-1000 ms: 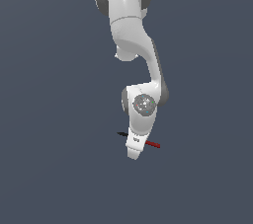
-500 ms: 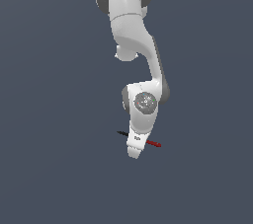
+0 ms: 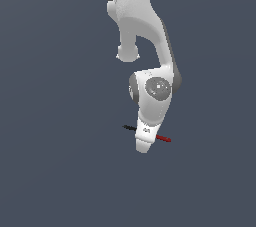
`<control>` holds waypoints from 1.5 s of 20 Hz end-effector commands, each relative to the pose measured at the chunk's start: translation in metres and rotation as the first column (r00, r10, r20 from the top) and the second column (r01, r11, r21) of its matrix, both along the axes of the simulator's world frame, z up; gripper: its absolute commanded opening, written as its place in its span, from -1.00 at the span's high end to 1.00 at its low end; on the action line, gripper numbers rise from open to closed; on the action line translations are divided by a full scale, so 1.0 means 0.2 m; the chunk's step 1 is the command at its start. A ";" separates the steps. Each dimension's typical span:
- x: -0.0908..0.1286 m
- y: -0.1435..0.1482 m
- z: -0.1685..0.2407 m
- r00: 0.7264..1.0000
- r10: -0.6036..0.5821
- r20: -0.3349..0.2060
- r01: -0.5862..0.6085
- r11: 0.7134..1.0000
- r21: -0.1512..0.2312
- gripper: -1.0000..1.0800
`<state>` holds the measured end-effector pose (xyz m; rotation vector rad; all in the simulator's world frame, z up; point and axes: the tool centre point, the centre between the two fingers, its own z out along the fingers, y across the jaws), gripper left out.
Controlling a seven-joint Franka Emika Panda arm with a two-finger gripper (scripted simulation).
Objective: Pick up the object and move it to a goal position.
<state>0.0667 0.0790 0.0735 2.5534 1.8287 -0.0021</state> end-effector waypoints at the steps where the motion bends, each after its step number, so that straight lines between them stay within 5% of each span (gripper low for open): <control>1: -0.02 0.05 0.12 1.000 0.001 0.002 -0.001 1.000 -0.001 1.00; 19: -0.18 0.43 1.07 1.000 0.002 0.000 -0.002 1.000 0.001 1.00; 30: -0.21 0.54 1.34 1.000 0.000 0.000 0.000 1.000 0.002 1.00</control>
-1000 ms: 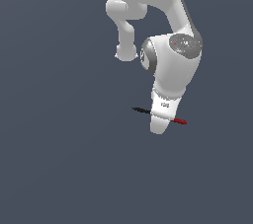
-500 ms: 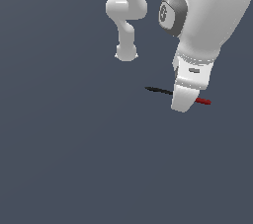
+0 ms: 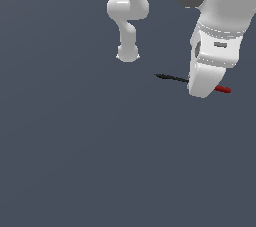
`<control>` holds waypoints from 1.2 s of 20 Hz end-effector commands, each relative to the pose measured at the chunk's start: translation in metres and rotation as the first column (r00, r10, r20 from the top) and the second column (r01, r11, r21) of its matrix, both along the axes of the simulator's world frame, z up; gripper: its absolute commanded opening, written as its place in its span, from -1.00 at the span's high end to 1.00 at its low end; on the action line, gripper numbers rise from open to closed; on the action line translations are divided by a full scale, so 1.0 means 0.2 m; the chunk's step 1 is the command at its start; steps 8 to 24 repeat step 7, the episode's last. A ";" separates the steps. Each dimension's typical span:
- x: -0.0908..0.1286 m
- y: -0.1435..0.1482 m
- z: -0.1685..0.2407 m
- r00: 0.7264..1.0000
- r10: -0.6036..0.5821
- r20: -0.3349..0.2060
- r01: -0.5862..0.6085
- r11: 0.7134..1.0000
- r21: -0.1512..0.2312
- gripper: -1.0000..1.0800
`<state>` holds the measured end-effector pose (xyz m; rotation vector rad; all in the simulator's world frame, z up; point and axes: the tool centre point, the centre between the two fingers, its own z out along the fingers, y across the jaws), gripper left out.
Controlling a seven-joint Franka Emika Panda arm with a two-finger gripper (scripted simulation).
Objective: Pick up the object and move it to a goal position.
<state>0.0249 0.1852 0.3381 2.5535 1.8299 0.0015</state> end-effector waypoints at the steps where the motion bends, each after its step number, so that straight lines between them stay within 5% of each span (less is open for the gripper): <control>1: 0.00 0.01 0.03 1.000 -0.001 -0.001 0.001 1.000 0.000 1.00; 24: 0.00 0.01 0.02 1.000 -0.001 -0.001 0.001 1.000 0.000 1.00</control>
